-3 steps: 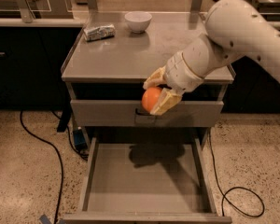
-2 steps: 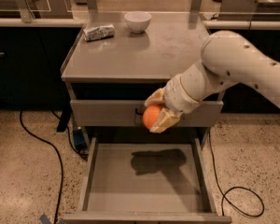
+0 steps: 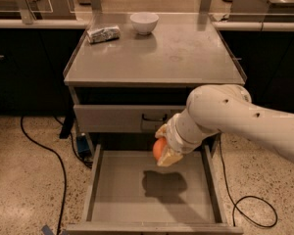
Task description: Place orange into middle drawer
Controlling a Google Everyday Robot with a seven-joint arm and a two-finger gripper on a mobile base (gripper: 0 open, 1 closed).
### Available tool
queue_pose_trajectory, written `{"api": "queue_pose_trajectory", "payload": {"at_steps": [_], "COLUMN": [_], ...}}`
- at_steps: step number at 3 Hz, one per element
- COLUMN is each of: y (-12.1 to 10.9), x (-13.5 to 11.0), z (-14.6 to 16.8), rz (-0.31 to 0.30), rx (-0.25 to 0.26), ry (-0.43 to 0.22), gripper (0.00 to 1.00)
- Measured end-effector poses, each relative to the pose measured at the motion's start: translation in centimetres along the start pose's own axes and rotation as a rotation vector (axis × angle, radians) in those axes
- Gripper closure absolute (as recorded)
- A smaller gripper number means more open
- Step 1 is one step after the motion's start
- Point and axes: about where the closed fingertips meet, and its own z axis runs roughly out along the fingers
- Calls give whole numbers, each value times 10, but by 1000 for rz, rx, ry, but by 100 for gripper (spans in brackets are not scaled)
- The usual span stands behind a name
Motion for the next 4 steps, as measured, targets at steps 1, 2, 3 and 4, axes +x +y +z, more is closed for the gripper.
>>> {"api": "queue_pose_trajectory", "payload": {"at_steps": [1, 2, 3, 4], "y": [27, 28, 47, 75], "x": [11, 14, 17, 25], "z": [30, 37, 87, 144], "rz": [71, 83, 73, 63], "rx": [-16, -20, -89, -154], "ry": [41, 38, 46, 81], "gripper": [100, 100, 100, 100]}}
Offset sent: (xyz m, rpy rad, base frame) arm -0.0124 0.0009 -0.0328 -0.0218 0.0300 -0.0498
